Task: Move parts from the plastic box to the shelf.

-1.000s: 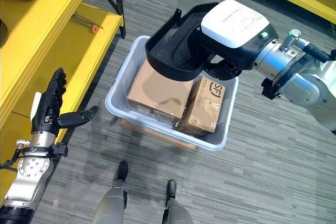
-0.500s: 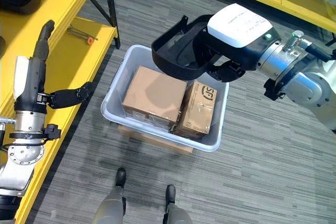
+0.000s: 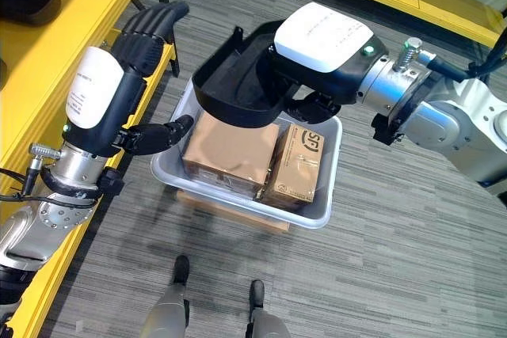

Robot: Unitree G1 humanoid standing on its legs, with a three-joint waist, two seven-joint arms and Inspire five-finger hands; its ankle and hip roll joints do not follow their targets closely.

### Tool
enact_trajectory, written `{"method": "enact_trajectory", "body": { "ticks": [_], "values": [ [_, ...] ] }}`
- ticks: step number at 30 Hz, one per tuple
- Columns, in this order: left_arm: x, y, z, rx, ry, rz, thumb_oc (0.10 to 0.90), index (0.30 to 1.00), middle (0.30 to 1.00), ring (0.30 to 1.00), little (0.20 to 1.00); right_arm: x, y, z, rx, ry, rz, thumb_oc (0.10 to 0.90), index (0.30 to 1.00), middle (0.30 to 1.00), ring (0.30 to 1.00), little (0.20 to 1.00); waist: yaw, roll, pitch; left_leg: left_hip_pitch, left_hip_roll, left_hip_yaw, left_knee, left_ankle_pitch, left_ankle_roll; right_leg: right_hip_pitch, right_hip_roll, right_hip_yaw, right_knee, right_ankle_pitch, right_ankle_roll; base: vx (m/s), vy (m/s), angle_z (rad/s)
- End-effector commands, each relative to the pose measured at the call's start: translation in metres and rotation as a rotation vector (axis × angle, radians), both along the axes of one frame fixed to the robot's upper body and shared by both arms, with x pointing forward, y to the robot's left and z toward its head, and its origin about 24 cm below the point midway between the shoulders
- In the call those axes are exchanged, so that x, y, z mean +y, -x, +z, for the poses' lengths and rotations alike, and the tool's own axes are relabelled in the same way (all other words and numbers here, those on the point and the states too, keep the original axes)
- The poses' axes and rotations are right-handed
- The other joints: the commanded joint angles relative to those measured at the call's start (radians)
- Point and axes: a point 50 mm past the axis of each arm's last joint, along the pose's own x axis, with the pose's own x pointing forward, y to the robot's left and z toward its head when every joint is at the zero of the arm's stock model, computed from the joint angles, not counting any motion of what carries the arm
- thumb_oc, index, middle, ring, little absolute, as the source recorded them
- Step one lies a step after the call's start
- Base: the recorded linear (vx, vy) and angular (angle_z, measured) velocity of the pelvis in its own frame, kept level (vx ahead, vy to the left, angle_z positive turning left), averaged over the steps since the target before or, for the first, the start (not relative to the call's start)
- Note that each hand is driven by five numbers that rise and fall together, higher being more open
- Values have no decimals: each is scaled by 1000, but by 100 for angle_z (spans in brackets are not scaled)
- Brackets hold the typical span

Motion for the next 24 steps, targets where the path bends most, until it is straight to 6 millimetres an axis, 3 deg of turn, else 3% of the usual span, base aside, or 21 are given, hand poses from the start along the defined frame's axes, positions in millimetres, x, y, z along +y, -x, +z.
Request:
{"method": "enact_trajectory", "body": {
  "ticks": [1,24],
  "values": [
    [-12,10,-22,16,-42,-85,900,1000,1000,1000,1000,14,-11,-3,21,-190,86,400,300,300,300,300,-23,-28,-339,29,118,9,-70,-33,-66,82,-38,1,-2,-91,60,0,0,0],
    [-32,9,-31,20,-60,-136,900,1000,1000,1000,1000,38,-7,8,-12,-203,193,400,300,300,300,300,-33,-32,-329,20,132,15,-45,-41,-64,79,-35,19,-2,-98,52,0,1,-1]
  ]
}}
